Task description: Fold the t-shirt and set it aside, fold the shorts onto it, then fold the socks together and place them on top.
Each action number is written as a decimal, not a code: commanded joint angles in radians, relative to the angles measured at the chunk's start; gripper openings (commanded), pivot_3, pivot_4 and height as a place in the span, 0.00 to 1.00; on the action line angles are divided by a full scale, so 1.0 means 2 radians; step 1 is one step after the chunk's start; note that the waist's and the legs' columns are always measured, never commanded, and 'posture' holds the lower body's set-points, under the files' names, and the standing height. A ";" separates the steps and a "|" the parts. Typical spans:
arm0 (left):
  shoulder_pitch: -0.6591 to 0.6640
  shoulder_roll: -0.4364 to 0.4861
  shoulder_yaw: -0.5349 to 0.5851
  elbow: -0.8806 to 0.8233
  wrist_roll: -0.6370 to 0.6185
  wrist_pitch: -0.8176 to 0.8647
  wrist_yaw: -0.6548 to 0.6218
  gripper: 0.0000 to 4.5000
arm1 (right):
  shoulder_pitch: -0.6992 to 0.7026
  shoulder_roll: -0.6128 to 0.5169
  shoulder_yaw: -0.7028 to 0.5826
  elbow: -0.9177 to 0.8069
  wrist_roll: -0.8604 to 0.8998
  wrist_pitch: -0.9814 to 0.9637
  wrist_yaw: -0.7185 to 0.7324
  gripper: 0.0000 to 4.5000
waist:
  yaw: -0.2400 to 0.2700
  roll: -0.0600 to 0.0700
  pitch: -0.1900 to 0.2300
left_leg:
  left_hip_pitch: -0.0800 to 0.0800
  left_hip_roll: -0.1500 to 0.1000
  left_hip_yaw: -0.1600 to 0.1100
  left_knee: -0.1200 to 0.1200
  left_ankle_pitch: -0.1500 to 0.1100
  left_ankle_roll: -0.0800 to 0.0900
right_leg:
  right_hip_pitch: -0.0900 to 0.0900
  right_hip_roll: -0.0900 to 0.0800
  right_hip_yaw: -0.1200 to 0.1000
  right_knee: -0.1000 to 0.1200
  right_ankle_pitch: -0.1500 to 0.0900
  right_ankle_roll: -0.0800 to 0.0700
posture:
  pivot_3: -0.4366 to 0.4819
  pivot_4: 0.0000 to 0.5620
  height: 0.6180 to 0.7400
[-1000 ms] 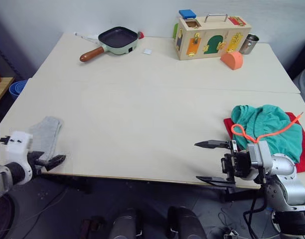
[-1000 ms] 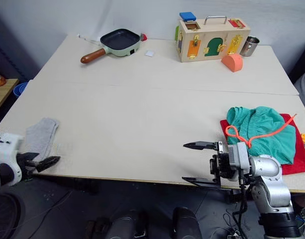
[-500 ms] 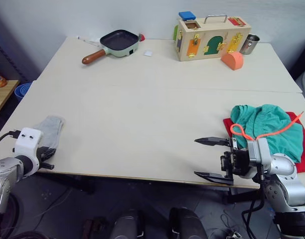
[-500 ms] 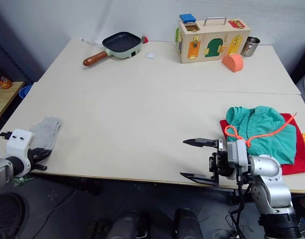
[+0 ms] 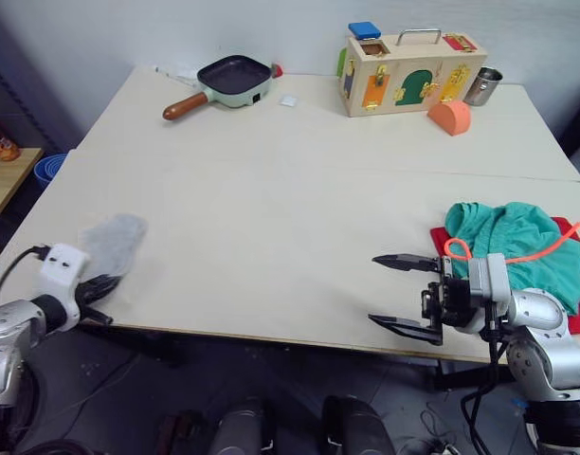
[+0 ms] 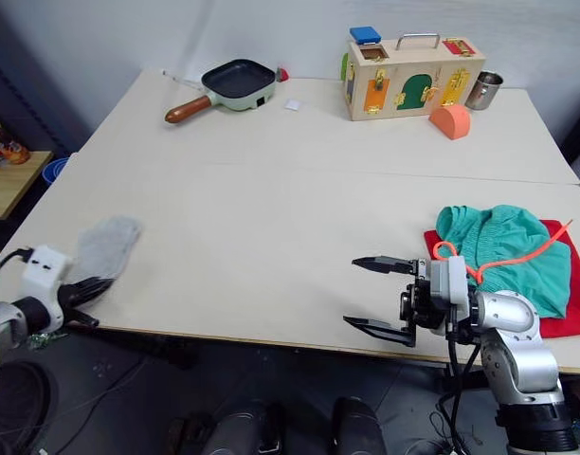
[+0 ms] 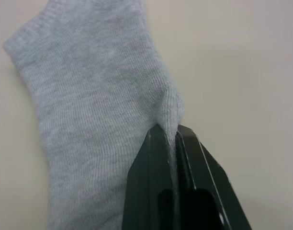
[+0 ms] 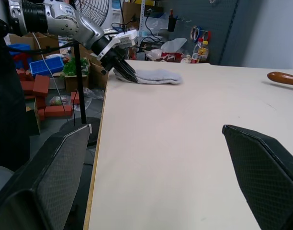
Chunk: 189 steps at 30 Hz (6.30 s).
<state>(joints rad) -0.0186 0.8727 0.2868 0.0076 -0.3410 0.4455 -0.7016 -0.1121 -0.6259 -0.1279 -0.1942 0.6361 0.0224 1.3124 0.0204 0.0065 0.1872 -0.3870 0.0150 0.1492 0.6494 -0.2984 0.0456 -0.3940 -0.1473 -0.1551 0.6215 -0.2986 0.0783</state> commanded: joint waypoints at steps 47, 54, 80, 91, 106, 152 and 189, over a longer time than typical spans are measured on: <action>-0.244 -0.192 -0.183 0.068 0.019 -0.134 -0.152 0.38 | -0.066 0.079 0.107 -0.014 -0.143 0.091 -0.231 0.41 | -0.012 -0.003 0.001 | -0.004 -0.001 -0.002 0.007 0.001 0.009 | 0.001 0.000 -0.002 0.000 0.002 0.004 | 0.48 0.27 1.00; -0.220 -0.238 -0.204 0.034 0.042 -0.068 -0.074 0.00 | -0.154 0.148 0.171 0.087 -0.236 0.100 -0.306 0.00 | -0.010 -0.003 0.001 | -0.009 -0.001 -0.003 0.009 0.002 0.008 | -0.002 0.001 -0.003 0.002 0.002 0.004 | 0.48 0.27 1.00; -0.184 -0.180 -0.090 -0.006 -0.070 -0.063 -0.085 0.09 | -0.119 0.135 0.129 0.089 -0.195 0.031 -0.265 0.00 | -0.019 -0.003 0.001 | -0.007 0.000 -0.002 0.008 0.003 0.008 | -0.001 0.001 -0.002 0.003 0.002 0.004 | 0.48 0.27 1.00; -0.239 -0.125 -0.054 -0.011 -0.205 0.379 0.026 0.81 | -0.153 0.113 0.171 0.181 -0.242 -0.011 -0.192 0.00 | -0.018 -0.003 0.001 | -0.008 -0.001 -0.003 0.008 0.003 0.008 | -0.001 0.001 -0.002 0.002 0.002 0.004 | 0.48 0.27 1.00; -0.339 -0.203 -0.106 0.077 -0.179 0.473 0.054 0.80 | -0.150 0.121 0.169 0.174 -0.237 0.004 -0.190 0.00 | -0.020 -0.003 0.001 | -0.007 -0.001 -0.003 0.008 0.004 0.007 | 0.000 0.004 -0.001 0.002 0.002 0.004 | 0.48 0.27 1.00; -0.455 -0.304 -0.232 0.151 -0.087 0.325 -0.023 0.32 | -0.123 0.133 0.176 0.111 -0.237 0.062 -0.240 0.00 | -0.023 -0.003 0.001 | -0.007 0.000 -0.002 0.008 0.004 0.006 | -0.001 0.007 0.000 0.002 0.002 0.004 | 0.48 0.27 1.00; -0.411 -0.352 -0.274 0.211 0.037 -0.035 -0.156 0.97 | 0.071 0.035 0.019 -0.058 -0.124 0.139 -0.261 0.00 | -0.008 -0.004 0.001 | -0.008 0.000 -0.003 0.009 0.004 0.007 | -0.001 0.006 -0.001 0.002 0.002 0.004 | 0.48 0.27 1.00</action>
<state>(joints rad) -0.8408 0.1781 -0.2853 0.4403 -0.2664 0.4369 -0.9978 0.0226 -0.5641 -0.0639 -0.2688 0.3657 0.3104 0.8032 0.0048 -0.0008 0.1900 -0.4029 0.0155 0.1439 0.6670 -0.2908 0.0594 -0.3955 -0.1365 -0.1575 0.6251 -0.2946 0.0862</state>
